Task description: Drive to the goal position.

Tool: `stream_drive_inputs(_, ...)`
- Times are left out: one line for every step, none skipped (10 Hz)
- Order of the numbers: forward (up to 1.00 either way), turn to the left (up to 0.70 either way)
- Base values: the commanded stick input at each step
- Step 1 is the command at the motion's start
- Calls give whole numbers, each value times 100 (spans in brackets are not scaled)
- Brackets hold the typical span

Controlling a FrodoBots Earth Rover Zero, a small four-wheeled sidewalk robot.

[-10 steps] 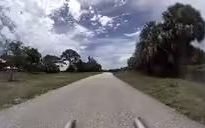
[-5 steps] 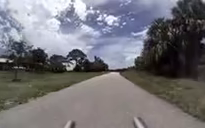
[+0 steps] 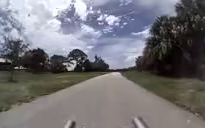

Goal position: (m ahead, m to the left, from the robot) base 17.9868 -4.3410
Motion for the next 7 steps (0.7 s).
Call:
stream_drive_inputs(85,0)
stream_drive_inputs(85,0)
stream_drive_inputs(85,0)
stream_drive_inputs(85,0)
stream_drive_inputs(85,0)
stream_drive_inputs(85,0)
stream_drive_inputs(85,0)
